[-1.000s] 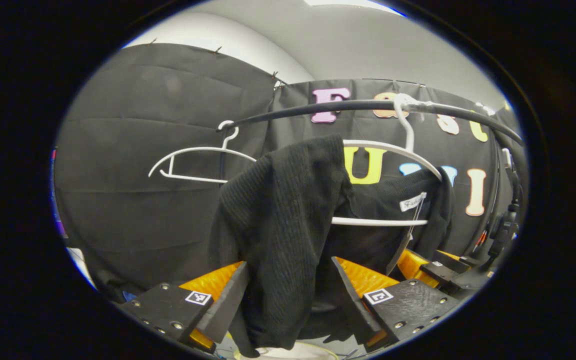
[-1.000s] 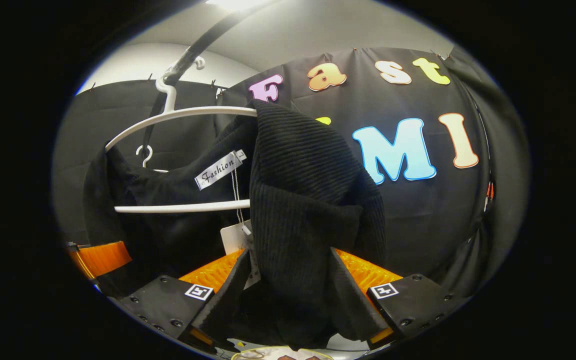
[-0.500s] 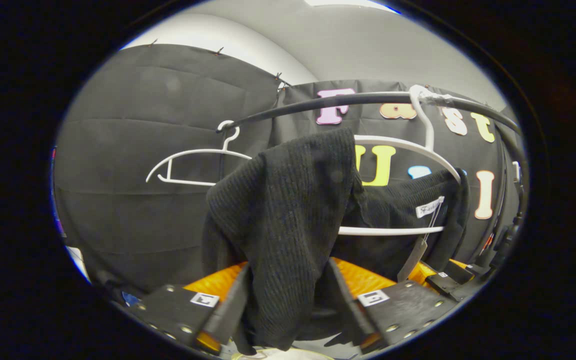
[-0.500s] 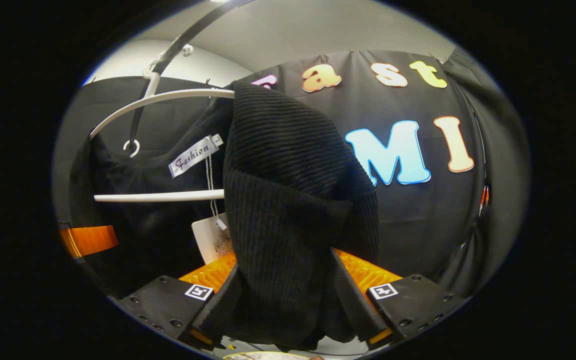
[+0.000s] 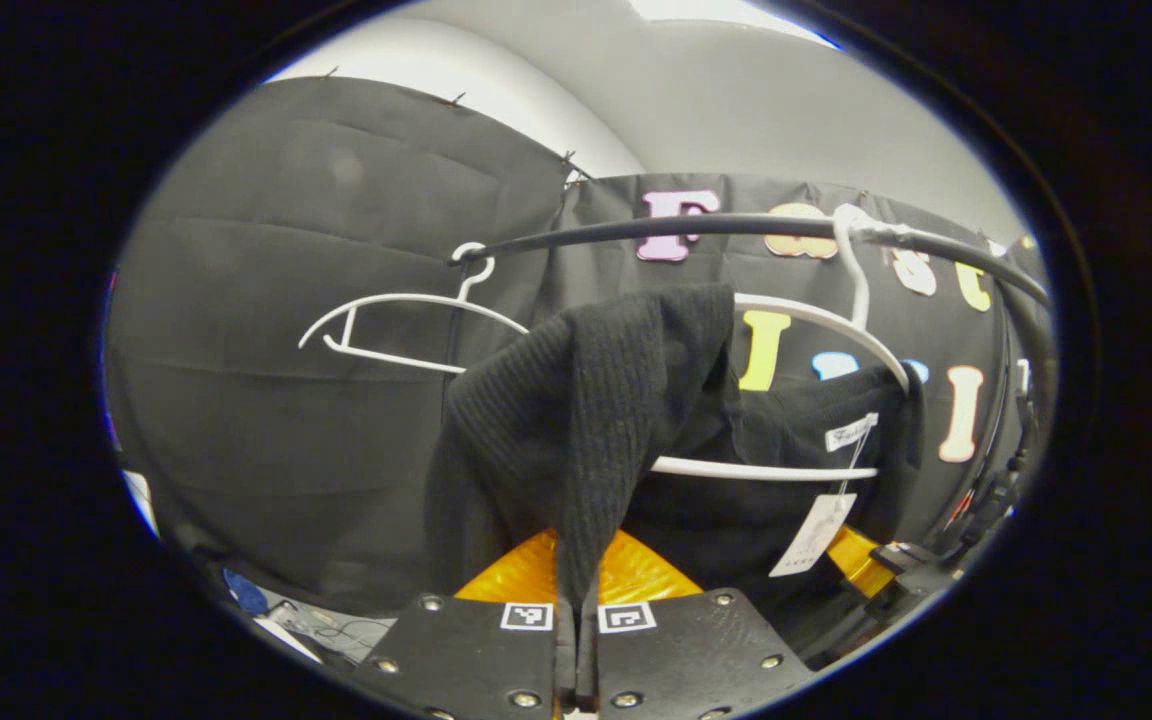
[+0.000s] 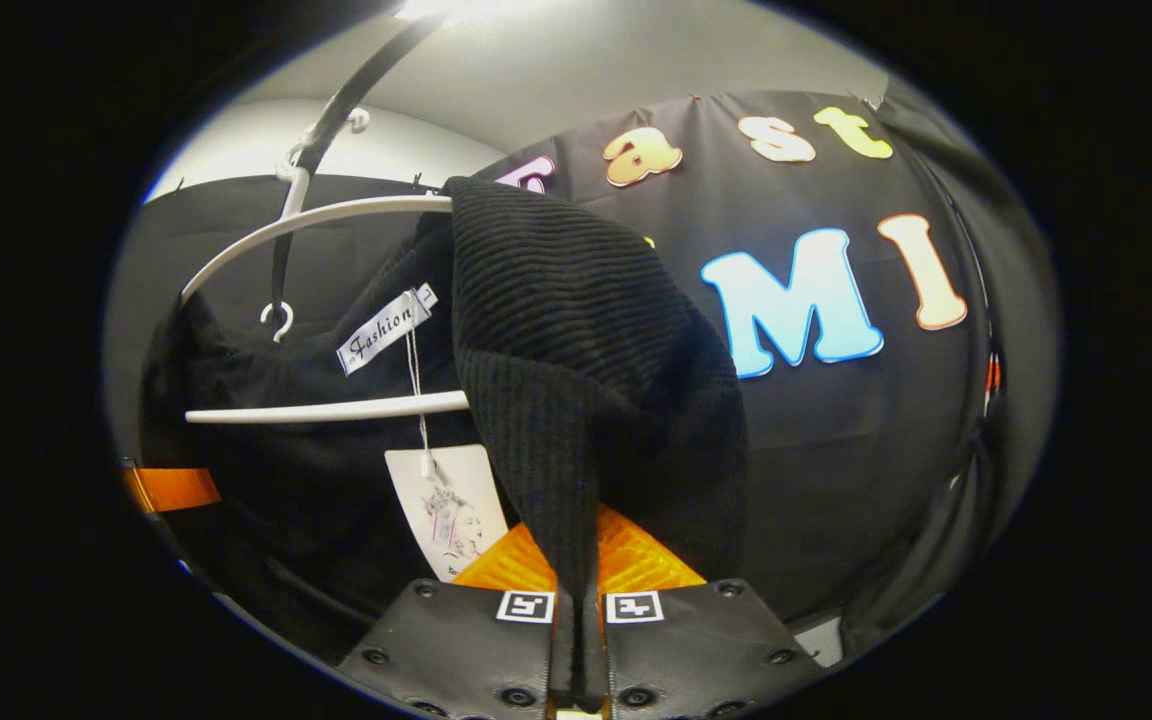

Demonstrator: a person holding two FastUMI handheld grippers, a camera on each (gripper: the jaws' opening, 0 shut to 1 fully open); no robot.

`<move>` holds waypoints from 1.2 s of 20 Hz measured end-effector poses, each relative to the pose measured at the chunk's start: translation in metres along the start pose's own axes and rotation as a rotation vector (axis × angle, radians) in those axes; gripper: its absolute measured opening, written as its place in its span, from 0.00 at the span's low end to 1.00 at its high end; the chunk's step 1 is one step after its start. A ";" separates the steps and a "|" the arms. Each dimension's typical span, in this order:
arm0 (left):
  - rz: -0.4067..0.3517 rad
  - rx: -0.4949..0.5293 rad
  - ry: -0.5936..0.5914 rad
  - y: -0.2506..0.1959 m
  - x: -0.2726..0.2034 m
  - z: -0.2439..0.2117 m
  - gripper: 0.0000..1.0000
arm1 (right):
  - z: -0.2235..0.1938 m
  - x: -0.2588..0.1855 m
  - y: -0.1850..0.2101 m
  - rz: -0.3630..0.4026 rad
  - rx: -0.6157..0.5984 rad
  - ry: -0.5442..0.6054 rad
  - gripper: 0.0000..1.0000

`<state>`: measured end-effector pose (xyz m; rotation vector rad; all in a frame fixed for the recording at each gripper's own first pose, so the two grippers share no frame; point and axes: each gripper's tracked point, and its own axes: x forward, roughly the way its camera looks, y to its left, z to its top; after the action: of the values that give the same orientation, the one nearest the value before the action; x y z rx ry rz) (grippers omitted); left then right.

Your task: Grasp the clothes on the hanger with both hands and then place them into the laundry hamper below.

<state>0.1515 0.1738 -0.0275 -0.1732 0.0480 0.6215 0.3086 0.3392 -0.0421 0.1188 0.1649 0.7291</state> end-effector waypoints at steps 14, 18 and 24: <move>-0.199 -0.148 -0.032 0.021 -0.046 0.060 0.01 | 0.018 -0.087 -0.005 -0.017 -0.033 0.050 0.05; -0.223 -0.153 -0.046 0.033 -0.038 0.064 0.02 | 0.019 -0.123 0.009 -0.005 -0.054 0.062 0.05; -0.276 -0.174 -0.098 0.045 -0.043 0.090 0.01 | 0.034 -0.152 0.021 -0.008 0.019 0.056 0.07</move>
<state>0.0898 0.2008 0.0584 -0.3113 -0.1234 0.3577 0.1904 0.2510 0.0106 0.1159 0.2258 0.7237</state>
